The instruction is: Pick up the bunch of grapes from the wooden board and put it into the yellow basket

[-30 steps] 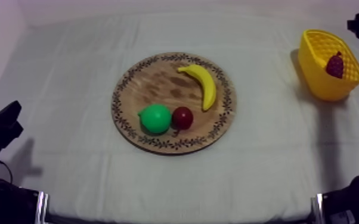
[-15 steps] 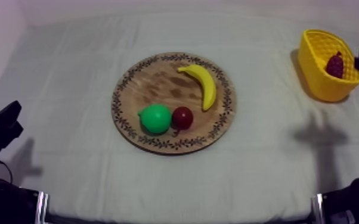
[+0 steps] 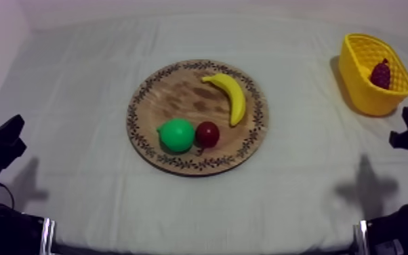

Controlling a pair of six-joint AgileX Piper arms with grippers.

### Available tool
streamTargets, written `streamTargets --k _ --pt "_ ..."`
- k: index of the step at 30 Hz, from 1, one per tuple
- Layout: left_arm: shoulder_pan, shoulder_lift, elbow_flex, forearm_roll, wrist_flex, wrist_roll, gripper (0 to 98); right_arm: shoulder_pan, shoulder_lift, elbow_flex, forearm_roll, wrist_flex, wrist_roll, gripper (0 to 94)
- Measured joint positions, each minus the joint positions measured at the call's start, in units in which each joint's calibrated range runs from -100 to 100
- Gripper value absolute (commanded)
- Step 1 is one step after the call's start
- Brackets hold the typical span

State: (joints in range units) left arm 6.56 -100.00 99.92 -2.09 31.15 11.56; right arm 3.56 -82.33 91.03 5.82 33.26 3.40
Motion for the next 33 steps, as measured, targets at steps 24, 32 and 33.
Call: streamTargets --k 24,32,33 --pt "0.00 0.00 0.00 0.00 0.00 0.00 0.1 0.38 -13.39 8.32 -6.19 4.57 3.86 0.7" --pt "0.00 0.00 0.00 0.00 0.00 0.00 0.1 0.38 -13.39 8.68 -6.45 4.84 6.33 0.5" --pt "0.00 0.00 0.00 0.00 0.00 0.00 0.1 0.38 -13.39 8.68 -6.45 4.84 6.47 0.5"
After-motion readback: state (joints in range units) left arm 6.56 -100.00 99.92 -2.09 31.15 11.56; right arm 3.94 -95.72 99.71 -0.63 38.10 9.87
